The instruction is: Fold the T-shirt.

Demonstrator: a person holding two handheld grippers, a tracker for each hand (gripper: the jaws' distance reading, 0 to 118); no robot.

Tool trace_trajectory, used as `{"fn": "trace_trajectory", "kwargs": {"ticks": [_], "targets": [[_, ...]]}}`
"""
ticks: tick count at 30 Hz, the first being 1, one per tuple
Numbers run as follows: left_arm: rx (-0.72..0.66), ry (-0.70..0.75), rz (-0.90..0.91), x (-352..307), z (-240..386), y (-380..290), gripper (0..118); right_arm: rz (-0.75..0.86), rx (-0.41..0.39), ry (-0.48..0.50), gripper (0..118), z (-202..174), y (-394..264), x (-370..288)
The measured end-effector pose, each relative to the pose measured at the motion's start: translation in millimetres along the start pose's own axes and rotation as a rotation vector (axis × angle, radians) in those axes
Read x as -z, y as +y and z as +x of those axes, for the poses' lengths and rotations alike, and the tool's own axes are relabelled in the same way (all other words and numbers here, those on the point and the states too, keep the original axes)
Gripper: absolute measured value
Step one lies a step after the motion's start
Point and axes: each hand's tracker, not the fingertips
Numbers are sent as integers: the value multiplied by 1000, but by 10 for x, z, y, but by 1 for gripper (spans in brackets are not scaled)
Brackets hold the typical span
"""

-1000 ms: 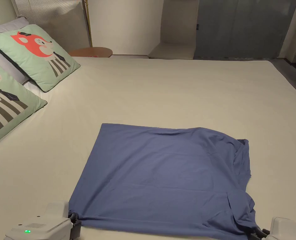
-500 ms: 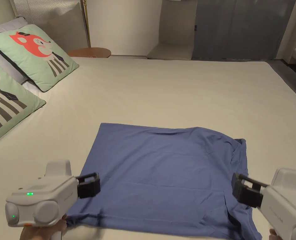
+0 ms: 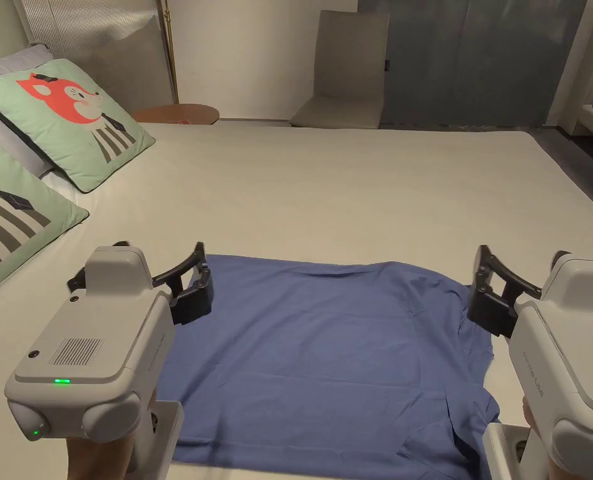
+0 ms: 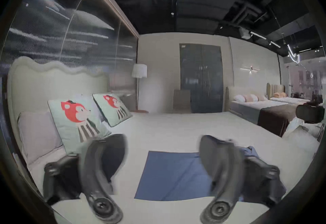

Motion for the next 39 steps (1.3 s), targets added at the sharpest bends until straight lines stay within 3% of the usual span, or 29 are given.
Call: {"fn": "trace_trajectory", "kwargs": {"ticks": [2,3,4,12,22,27,28,29,30,31,32,33,37,39], "targets": [[1,-13,3,10,24,-4,15,10,-6,-3,26,7,-25,26],[1,-18,1,20,36,-9,0,15,-13,-2,8,7,-25,27],[-1,-27,0,33,50,-22,0,22,-19,-8,0,3,-28,27],[34,-57,-54,111,85,-81,0,31,-39,-3,0,43,-76,72],[4,-78,-627,251,-394,-713,0,-11,-27,20,0,61,-174,70],[-22,-87,-793,132,-658,-1064,0,-36,-25,26,0,53,-243,90],[-49,-74,-808,101,-717,-1126,3,-44,-27,27,0,49,-260,99],[-68,-66,-812,79,-760,-1164,14,-49,-27,30,0,43,-266,94],[-75,-60,-826,48,-804,-1205,38,-56,-28,33,0,37,-279,93],[-74,-63,-836,30,-841,-1265,76,-64,-29,35,0,33,-296,99],[-67,-63,-848,17,-856,-1309,97,-68,-30,37,0,30,-310,103],[-52,-47,-850,-21,-864,-1358,107,-78,-33,39,0,29,-329,111],[-1,-25,-856,-111,-873,-1485,103,-102,-33,43,0,36,-392,114],[6,-22,-868,-115,-891,-1556,91,-113,-28,45,0,45,-414,111]]}}
